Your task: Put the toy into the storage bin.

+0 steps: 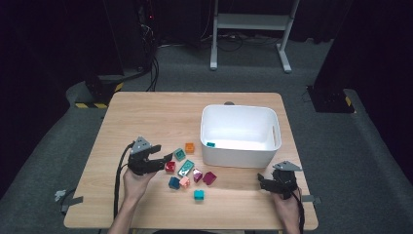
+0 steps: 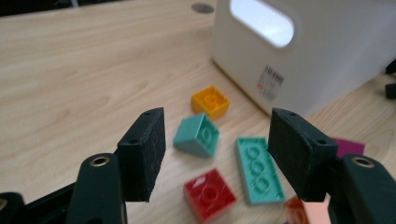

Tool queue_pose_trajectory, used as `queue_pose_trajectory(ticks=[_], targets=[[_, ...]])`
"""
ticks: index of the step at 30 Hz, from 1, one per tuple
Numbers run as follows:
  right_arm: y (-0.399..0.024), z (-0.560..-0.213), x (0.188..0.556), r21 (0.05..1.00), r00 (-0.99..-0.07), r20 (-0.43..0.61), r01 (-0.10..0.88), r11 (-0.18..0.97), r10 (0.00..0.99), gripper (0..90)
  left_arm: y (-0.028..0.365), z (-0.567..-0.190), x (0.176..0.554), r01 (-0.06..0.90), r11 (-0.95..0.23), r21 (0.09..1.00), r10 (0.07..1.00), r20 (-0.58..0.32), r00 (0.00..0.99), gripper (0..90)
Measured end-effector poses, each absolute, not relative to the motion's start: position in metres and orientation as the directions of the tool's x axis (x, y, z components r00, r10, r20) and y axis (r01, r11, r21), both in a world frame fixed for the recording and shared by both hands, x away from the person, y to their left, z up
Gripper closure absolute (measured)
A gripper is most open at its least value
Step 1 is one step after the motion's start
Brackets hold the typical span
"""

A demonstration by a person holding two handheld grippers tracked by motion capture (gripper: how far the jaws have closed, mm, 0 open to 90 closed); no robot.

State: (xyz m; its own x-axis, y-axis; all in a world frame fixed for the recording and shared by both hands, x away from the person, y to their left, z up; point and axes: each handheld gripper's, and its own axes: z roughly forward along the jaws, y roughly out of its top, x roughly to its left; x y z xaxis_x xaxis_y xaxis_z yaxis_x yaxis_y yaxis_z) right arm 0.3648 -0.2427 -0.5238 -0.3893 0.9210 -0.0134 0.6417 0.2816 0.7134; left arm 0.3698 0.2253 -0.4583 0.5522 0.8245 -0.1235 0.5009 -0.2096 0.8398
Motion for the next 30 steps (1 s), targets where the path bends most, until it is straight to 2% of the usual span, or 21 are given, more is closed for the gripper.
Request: queue_pose_trajectory(ticks=[11, 24, 30], targets=[[-0.243, -0.524, 0.365, 0.713, -0.389, -0.014, 0.642, 0.282, 0.921, 19.1, 0.230, -0.488, 0.365, 0.547, -0.233, 0.804, 0.844, -0.112, 0.525, 36.7], [-0.243, -0.524, 0.365, 0.713, -0.389, -0.013, 0.642, 0.281, 0.921, 19.1, 0.214, -0.509, 0.377, 0.561, -0.300, 0.772, 0.813, -0.101, 0.574, 36.4], [-0.243, -0.524, 0.365, 0.713, -0.389, -0.013, 0.642, 0.281, 0.921, 19.1, 0.212, -0.514, 0.380, 0.568, -0.314, 0.761, 0.824, -0.079, 0.561, 39.7]])
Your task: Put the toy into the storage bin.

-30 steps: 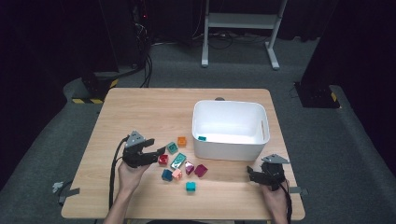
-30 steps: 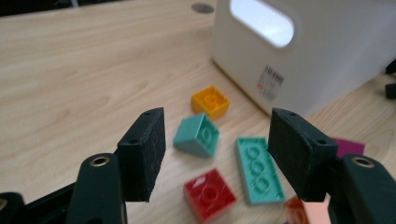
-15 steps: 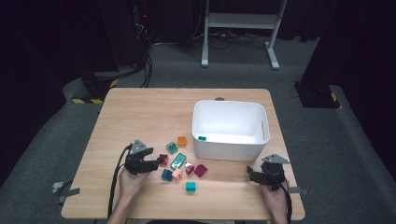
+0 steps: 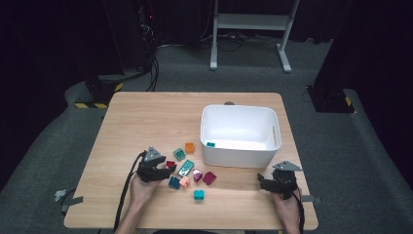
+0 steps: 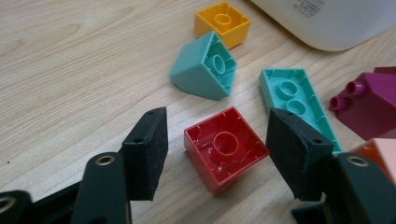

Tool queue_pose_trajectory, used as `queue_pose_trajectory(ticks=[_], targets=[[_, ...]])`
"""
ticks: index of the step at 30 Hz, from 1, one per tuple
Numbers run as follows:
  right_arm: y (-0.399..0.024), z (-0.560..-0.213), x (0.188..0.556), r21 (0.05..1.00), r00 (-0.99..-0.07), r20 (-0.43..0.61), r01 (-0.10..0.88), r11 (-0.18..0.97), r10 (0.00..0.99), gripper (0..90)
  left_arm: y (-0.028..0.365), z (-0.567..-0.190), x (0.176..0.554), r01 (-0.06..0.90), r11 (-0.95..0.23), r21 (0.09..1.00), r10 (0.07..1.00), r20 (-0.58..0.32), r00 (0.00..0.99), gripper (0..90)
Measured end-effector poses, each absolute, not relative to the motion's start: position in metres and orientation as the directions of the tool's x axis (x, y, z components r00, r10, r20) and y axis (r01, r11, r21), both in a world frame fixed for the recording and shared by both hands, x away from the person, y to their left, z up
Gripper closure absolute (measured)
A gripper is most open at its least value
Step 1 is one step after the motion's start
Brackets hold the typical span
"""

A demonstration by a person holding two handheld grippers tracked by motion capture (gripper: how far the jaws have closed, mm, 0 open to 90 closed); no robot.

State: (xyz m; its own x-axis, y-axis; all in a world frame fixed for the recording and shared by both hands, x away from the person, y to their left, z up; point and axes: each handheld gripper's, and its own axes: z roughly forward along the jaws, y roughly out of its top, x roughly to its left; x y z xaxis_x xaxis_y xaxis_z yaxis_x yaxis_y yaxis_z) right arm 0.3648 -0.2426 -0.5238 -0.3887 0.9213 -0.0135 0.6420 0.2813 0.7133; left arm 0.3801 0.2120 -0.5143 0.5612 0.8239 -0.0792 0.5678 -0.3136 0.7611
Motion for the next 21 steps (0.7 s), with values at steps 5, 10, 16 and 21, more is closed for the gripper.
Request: queue_pose_trajectory(ticks=[5, 10, 16, 21], targets=[[-0.2426, -0.5238, 0.3648, 0.713, -0.388, -0.014, 0.642, 0.281, 0.921, 19.1, 0.2107, -0.5165, 0.3815, 0.568, -0.323, 0.757, 0.826, -0.067, 0.559, 45.5], [-0.2426, -0.5238, 0.3648, 0.713, -0.389, -0.013, 0.642, 0.281, 0.921, 19.1, 0.2114, -0.5177, 0.3820, 0.570, -0.319, 0.757, 0.829, -0.068, 0.555, 49.5], [-0.2426, -0.5238, 0.3648, 0.713, -0.389, -0.013, 0.642, 0.281, 0.921, 19.1, 0.2117, -0.5202, 0.3828, 0.576, -0.330, 0.748, 0.827, -0.066, 0.559, 56.2], [-0.2426, -0.5238, 0.3648, 0.713, -0.388, -0.013, 0.642, 0.281, 0.921, 19.1, 0.2123, -0.5198, 0.3827, 0.574, -0.329, 0.749, 0.828, -0.063, 0.557, 57.7]])
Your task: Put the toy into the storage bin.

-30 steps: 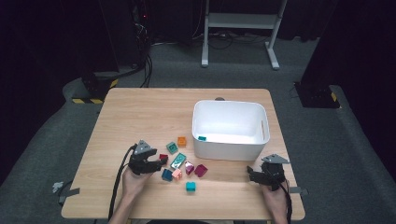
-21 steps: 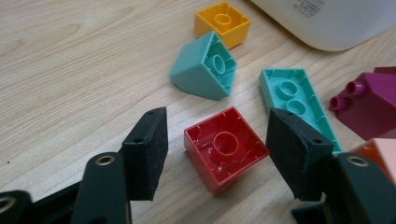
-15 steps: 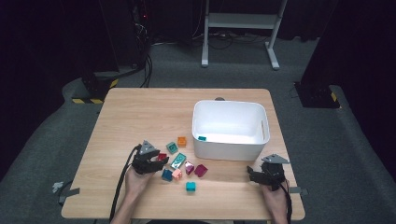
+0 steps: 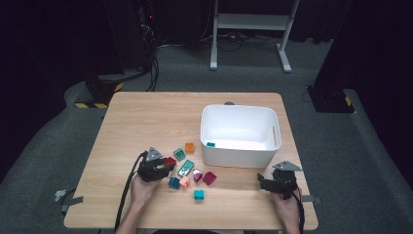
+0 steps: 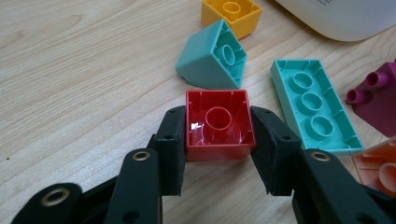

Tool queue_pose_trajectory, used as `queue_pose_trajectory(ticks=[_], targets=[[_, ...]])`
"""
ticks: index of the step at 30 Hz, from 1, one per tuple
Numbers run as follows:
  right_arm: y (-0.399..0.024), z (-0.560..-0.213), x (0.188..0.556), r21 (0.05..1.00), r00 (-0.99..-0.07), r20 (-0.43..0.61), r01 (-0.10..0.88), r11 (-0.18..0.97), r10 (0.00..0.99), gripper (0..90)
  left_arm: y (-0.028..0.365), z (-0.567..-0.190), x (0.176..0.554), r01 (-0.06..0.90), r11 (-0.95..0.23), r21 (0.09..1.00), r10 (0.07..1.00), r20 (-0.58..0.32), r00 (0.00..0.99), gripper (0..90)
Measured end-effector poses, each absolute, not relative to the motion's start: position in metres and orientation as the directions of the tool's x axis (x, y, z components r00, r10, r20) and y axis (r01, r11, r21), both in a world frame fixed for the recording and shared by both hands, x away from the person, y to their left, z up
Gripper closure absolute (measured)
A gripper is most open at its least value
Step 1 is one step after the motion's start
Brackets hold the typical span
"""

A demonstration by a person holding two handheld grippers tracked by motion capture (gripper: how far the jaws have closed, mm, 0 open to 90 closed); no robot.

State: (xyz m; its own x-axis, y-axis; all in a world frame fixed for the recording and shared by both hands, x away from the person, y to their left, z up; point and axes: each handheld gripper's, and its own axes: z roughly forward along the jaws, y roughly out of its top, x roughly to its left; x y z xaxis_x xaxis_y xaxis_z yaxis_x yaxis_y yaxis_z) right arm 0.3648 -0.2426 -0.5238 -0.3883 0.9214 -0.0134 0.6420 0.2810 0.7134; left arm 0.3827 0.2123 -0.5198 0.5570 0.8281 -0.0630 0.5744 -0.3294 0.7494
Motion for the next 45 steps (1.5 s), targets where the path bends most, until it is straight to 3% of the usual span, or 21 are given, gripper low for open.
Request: queue_pose_trajectory(ticks=[45], targets=[[-0.243, -0.524, 0.365, 0.713, -0.389, -0.014, 0.642, 0.281, 0.921, 19.1, 0.216, -0.476, 0.379, 0.519, -0.319, 0.793, 0.770, -0.102, 0.630, 58.6]])
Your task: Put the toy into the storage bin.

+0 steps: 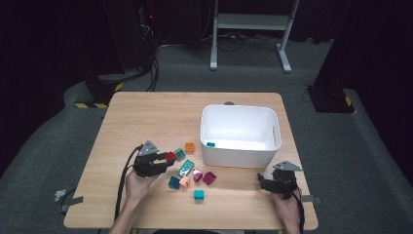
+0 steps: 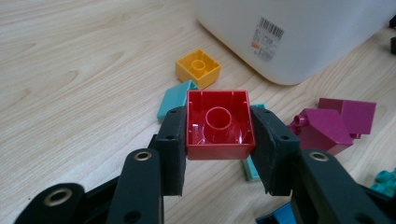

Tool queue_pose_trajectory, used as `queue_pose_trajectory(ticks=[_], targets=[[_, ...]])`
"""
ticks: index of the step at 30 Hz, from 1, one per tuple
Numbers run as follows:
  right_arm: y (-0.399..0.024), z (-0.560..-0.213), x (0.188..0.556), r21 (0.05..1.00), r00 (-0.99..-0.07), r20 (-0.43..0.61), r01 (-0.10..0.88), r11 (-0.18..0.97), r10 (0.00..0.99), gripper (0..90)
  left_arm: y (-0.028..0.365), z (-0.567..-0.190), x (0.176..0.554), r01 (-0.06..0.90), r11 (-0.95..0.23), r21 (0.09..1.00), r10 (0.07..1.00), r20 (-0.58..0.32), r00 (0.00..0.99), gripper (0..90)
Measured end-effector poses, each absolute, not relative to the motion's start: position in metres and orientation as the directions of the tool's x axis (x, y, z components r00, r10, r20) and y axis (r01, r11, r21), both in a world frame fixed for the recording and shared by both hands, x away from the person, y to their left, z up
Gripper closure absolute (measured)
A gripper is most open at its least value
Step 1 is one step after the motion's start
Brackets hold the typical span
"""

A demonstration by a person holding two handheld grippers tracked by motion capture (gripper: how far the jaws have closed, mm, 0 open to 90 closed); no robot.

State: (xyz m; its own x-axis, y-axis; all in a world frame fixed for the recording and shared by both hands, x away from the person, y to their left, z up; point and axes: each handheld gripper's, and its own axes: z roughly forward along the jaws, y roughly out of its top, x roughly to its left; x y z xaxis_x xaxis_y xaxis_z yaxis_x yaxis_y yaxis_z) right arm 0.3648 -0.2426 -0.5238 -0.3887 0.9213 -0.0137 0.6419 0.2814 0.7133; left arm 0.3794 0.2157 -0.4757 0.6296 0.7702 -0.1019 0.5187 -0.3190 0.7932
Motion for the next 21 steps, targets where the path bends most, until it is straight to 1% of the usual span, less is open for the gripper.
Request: queue_pose_trajectory(ticks=[9, 12, 21], targets=[[-0.243, -0.524, 0.365, 0.713, -0.388, -0.014, 0.642, 0.281, 0.921, 19.1, 0.213, -0.461, 0.383, 0.506, -0.324, 0.799, 0.751, -0.108, 0.651, 58.6], [-0.243, -0.524, 0.365, 0.713, -0.388, -0.014, 0.642, 0.281, 0.921, 19.1, 0.213, -0.456, 0.384, 0.504, -0.307, 0.808, 0.743, -0.127, 0.657, 58.6], [-0.243, -0.524, 0.365, 0.713, -0.389, -0.014, 0.642, 0.281, 0.921, 19.1, 0.211, -0.447, 0.390, 0.509, -0.309, 0.803, 0.721, -0.151, 0.676, 58.6]])
